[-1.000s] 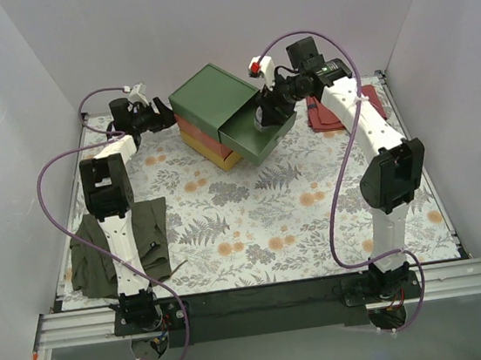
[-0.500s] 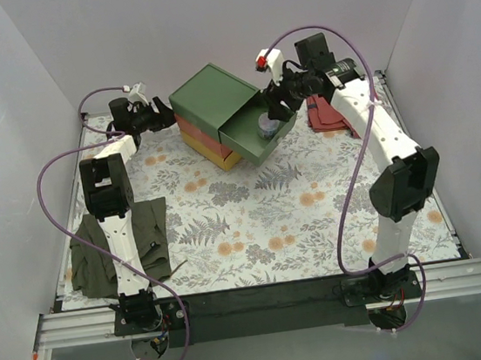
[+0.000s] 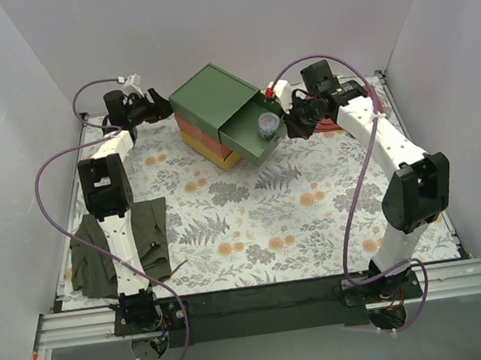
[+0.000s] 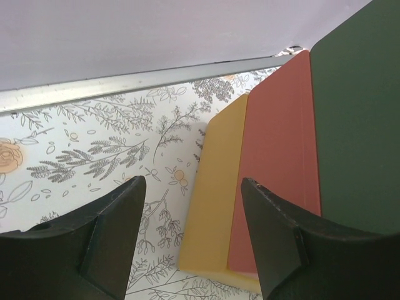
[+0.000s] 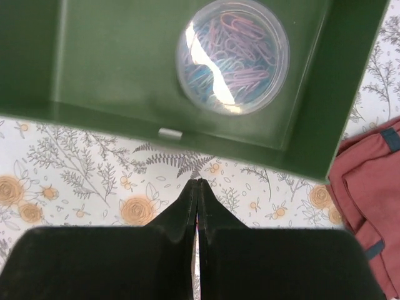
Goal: Sort the stationery into containers
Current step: Close the drawer in the storage box.
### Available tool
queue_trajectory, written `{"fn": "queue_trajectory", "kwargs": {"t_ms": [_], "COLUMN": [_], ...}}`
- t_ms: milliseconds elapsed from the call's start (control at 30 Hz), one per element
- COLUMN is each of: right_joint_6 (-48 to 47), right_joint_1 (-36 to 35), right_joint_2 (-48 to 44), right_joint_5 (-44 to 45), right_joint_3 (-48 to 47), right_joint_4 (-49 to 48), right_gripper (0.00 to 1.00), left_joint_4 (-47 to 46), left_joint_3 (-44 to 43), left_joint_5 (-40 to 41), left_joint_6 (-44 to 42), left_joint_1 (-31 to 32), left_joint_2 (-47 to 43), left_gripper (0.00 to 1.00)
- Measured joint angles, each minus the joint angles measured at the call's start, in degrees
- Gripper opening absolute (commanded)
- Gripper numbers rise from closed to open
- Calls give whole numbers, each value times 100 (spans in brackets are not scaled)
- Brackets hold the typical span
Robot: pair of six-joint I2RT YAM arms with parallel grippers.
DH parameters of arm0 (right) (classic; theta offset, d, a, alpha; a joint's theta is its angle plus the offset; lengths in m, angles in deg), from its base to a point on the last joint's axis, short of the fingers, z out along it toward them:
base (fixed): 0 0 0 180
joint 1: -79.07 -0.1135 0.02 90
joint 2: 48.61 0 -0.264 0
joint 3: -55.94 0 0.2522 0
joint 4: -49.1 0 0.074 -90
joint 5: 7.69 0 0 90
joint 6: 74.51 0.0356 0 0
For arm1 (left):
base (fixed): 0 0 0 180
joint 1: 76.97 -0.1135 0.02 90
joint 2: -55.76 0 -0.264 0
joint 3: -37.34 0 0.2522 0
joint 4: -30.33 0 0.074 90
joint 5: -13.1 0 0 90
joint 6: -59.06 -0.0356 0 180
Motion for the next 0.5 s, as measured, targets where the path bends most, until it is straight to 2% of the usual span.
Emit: {"fn": "queue_trajectory", "kwargs": {"t_ms": [300,500], "right_joint_6": [111,321], "right_joint_1": [13,9], "right_joint_2": [1373,1770], "right_joint_5": [-37,-319], "right_joint_3": [-1040,-2131], "right_joint_4": [-2,-70], "right_gripper": [1,1], "left_joint_4": [-2,44], "left_joint_3": [-278,-356], "left_joint_5": [-96,-160], "left_joint_6": [7,-33], "left_joint_1": [0,7], "left_joint_2": [81,238], "left_gripper": [63,62]}}
